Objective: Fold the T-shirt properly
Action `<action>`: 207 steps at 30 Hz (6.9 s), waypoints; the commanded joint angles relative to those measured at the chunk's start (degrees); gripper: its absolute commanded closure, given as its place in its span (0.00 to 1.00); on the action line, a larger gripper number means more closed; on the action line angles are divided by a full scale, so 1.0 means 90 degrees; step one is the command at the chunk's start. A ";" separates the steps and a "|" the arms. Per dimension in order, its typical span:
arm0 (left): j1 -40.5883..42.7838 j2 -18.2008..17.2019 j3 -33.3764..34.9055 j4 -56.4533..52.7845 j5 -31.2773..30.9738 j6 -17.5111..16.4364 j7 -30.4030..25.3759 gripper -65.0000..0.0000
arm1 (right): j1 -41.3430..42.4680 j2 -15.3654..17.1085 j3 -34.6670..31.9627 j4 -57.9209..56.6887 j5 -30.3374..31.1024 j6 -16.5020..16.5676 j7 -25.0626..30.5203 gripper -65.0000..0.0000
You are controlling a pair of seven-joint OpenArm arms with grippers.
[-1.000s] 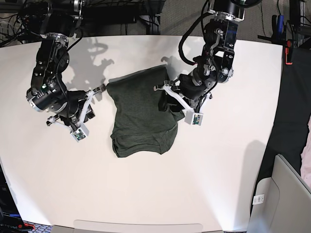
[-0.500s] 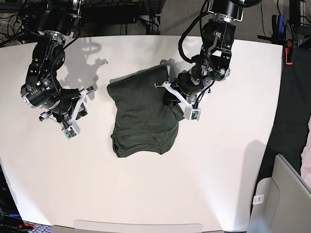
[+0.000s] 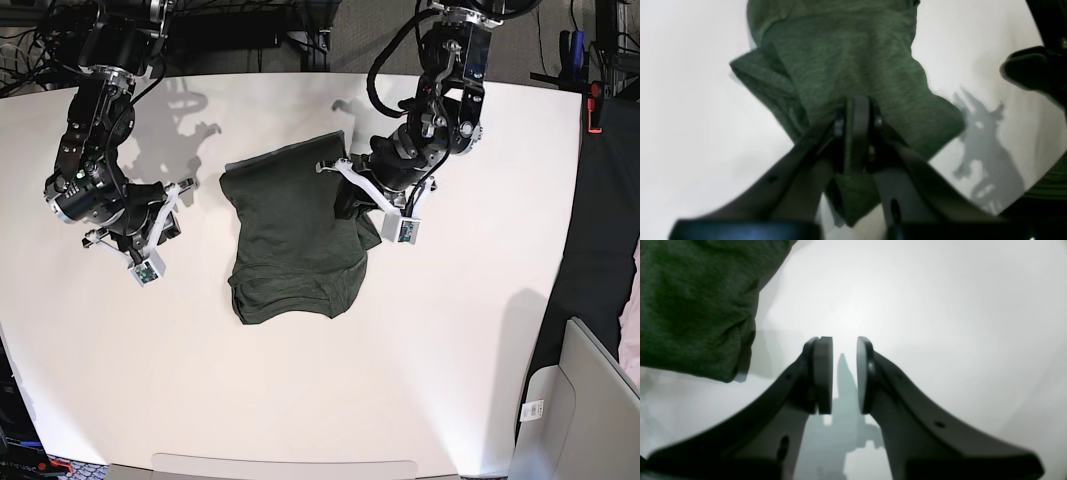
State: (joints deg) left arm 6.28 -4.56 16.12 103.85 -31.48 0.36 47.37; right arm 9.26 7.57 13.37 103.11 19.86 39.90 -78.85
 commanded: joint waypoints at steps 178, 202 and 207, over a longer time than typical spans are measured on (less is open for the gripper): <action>-0.0732 0.0033 -0.0184 -0.1063 -0.1596 0.0121 -0.0443 0.73 | 0.0022 0.0052 0.0024 0.0143 0.0114 0.0011 0.0102 0.83; -0.0361 -0.0006 -0.0614 -0.0291 -0.1889 -0.0397 -0.0404 0.97 | 0.0041 0.0052 0.0024 0.0143 0.0114 0.0011 0.0102 0.83; 0.0000 -0.0006 -0.0643 0.0363 -0.1889 -0.0387 -0.0404 0.97 | 0.0051 0.0052 0.0024 0.0133 0.0104 0.0011 0.0102 0.83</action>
State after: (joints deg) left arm 6.79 -4.67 10.41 106.00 -47.59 -2.44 44.77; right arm 8.49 7.57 13.39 103.26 20.25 39.88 -78.85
